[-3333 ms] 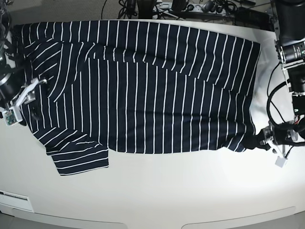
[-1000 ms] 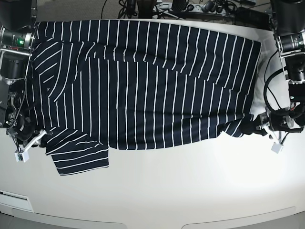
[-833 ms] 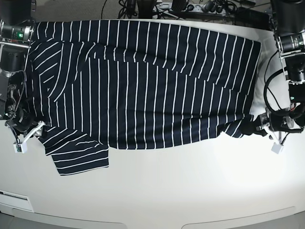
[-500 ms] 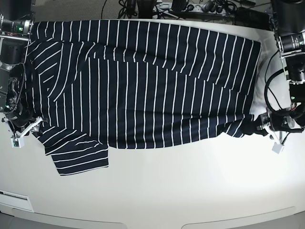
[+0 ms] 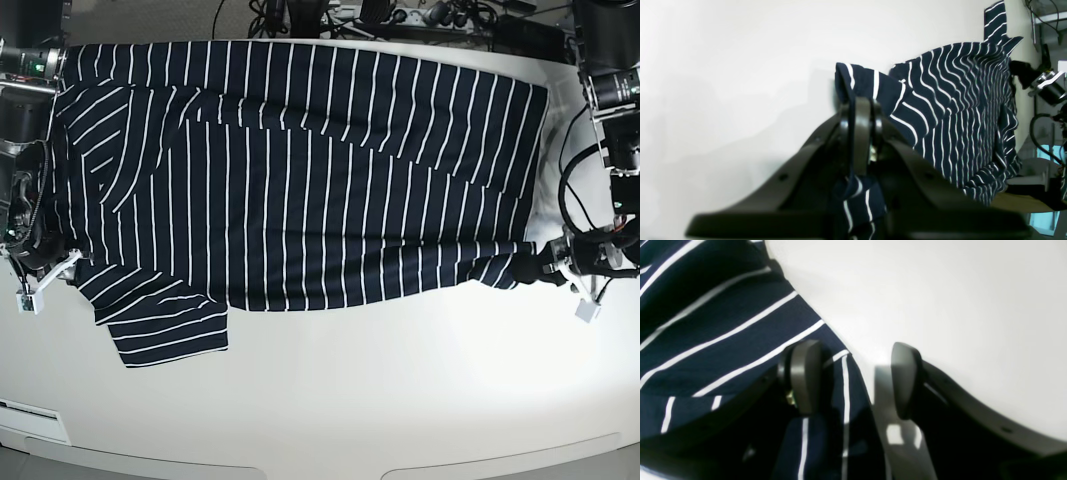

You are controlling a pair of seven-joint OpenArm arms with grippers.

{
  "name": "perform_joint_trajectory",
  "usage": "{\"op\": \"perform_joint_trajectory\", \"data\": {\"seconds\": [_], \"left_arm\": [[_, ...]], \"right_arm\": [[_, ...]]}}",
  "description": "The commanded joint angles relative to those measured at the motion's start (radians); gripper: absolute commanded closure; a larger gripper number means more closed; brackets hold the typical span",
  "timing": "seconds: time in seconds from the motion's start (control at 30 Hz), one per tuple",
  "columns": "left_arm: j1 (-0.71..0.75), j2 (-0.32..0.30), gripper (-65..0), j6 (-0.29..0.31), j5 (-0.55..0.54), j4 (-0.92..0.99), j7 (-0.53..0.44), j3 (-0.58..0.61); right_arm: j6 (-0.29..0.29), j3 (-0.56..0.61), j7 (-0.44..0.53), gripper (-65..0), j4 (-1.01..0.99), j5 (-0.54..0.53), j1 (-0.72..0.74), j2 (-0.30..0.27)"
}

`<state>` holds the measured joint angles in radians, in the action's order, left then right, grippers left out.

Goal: Fold the T-shirt properly
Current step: 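Lift the hem with both grippers and fold it toward the collar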

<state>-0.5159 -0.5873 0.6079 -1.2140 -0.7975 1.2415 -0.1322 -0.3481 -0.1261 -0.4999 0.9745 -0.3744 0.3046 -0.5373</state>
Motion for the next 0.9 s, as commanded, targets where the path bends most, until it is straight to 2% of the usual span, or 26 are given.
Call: {"op": "perform_joint_trajectory", "data": {"seconds": [0.0,0.27,0.33,0.37,0.4,0.47,0.5,0.6,0.67,0.8,0.87], "left_arm": [[-0.033,-0.025,0.0,0.011,-0.031,-0.014,-0.008,-0.006],[-0.033,-0.028,0.0,0.011,-0.03,-0.014,-0.014,-0.006],[-0.033,-0.03,0.0,0.011,-0.025,-0.014,-0.014,-0.006],[-0.033,-0.031,0.0,0.011,-0.026,-0.014,-0.014,-0.006],[-0.033,-0.03,0.0,0.011,-0.026,-0.014,-0.014,-0.006],[-0.033,-0.03,0.0,0.011,-0.026,-0.014,-0.014,-0.006],[-0.033,-0.03,0.0,0.011,-0.026,-0.014,-0.015,-0.006],[-0.033,-0.03,0.0,0.011,-0.031,-0.014,-0.015,-0.006],[-0.033,-0.03,0.0,0.011,-0.03,-0.014,-0.014,-0.006],[-0.033,-0.031,0.0,0.011,-0.029,-0.014,-0.014,-0.006],[-0.034,-0.031,0.0,0.036,-0.033,-0.016,-0.014,-0.006]], "right_arm": [[-0.012,-0.005,0.002,-35.4,0.011,-0.008,0.014,-0.023],[-0.12,-0.005,0.01,-35.3,0.011,-0.123,-0.002,-0.014],[-0.136,-0.005,0.01,-33.5,0.011,-0.132,-0.002,-0.011],[-0.136,-0.005,0.01,-30.8,0.011,-0.132,-0.002,-0.011],[-0.135,-0.005,0.018,-24.8,0.011,-0.131,-0.002,-0.011],[-0.123,-0.005,0.034,-5.6,0.011,-0.131,0.003,-0.012],[-0.111,-0.005,0.037,0.0,0.011,-0.131,0.007,-0.012],[-0.112,-0.005,0.035,0.0,0.012,-0.15,0.032,-0.015],[-0.167,-0.005,0.005,0.0,0.013,-0.209,0.053,-0.024],[-0.35,-0.005,-0.143,0.0,0.014,-0.454,0.089,-0.048],[-0.35,-0.005,-0.257,0.0,0.014,-0.605,0.095,-0.066]]}}
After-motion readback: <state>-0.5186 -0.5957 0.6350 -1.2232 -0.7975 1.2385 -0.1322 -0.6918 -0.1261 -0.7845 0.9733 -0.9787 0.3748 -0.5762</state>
